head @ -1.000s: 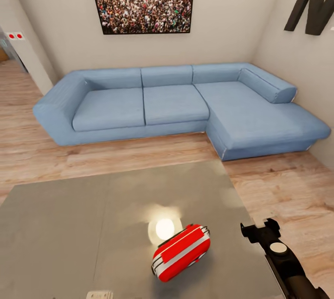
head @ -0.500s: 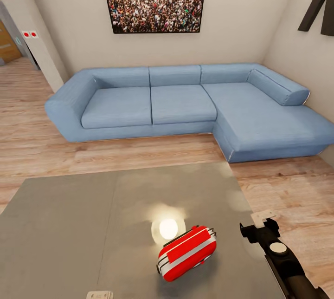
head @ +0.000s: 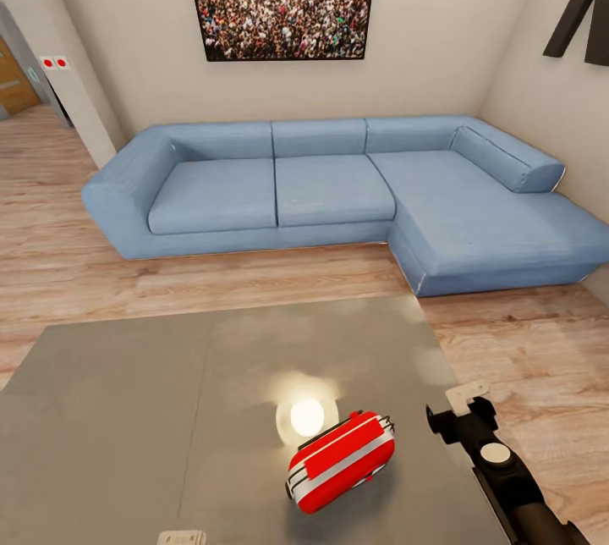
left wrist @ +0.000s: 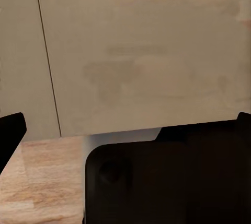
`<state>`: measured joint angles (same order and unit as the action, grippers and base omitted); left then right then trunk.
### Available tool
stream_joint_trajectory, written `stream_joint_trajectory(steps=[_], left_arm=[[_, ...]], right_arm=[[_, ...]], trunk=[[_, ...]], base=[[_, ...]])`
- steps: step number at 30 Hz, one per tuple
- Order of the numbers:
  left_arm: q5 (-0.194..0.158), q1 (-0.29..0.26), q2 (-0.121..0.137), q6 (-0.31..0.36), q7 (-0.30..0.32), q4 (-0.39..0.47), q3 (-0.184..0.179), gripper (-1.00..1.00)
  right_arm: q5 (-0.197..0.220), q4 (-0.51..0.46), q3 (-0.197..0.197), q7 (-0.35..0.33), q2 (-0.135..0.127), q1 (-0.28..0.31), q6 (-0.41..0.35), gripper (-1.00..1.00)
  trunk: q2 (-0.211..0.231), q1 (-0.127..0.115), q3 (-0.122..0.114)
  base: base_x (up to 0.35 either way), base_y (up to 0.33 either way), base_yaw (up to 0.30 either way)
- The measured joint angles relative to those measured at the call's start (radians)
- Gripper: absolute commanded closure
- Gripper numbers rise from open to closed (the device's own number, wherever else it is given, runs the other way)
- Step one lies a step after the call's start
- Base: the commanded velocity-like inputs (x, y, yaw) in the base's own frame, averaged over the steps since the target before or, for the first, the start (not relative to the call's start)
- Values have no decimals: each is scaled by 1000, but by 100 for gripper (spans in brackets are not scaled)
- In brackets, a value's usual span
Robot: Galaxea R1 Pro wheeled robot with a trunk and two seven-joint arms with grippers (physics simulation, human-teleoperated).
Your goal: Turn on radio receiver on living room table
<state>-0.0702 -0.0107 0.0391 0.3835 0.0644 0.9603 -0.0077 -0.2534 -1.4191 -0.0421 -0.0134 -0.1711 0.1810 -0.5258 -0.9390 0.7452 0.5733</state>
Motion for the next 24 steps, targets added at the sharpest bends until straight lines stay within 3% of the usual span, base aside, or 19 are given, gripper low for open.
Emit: stream_joint_trajectory(steps=[7,19,24], left_arm=[[0,0,-1,0,0,0,0,-100],[1,0,-1,0,0,0,0,-100],[2,0,-1,0,0,0,0,-100]], right_arm=[[1,-6,-2,0,0,0,33,-100],[0,-32,9,13,-1,0,-28,-100],[0,-42,14,18,0,0,-30,-100]], trunk=[[0,0,0],[0,0,0],[0,0,0]], base=[[0,0,0],[0,0,4],[0,0,197]])
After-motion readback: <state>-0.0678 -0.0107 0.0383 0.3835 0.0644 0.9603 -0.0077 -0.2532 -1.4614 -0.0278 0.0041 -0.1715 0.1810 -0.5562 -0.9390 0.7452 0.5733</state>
